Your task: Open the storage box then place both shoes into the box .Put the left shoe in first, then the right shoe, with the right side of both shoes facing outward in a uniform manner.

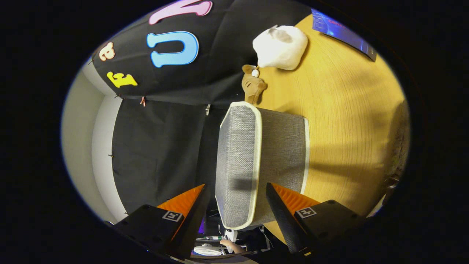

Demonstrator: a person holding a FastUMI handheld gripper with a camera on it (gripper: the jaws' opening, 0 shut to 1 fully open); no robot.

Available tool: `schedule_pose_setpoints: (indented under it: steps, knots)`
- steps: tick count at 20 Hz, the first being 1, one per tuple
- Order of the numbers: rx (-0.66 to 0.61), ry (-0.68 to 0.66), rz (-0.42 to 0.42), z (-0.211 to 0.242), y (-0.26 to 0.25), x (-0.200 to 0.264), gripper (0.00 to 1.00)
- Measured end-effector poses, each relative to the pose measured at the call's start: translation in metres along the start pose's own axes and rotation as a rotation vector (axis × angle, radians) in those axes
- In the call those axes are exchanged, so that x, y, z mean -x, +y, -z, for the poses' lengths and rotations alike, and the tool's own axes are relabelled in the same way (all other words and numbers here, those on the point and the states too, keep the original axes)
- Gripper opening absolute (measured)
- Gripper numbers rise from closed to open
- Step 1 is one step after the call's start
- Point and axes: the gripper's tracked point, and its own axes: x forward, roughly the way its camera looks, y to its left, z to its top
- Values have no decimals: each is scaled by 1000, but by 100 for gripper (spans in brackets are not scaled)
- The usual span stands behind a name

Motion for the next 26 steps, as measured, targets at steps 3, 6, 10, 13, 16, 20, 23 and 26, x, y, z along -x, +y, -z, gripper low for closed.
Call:
schedule_pose_setpoints:
  steps: [3,6,10,13,16,20,23,26]
  knots:
    - [-84,18,-37,1,-7,-11,96]
    - [-150,2,-97,-3,-1,-21,95]
    - [-189,18,-131,3,-5,-21,70]
    - [-173,-19,-187,-2,9,-11,25]
    - [-116,-37,-154,1,20,-3,5]
    - [-15,-141,-86,-8,45,-1,5]
    - [83,-222,-112,-13,94,-1,5]
    - [197,-237,-86,-10,132,-12,5]
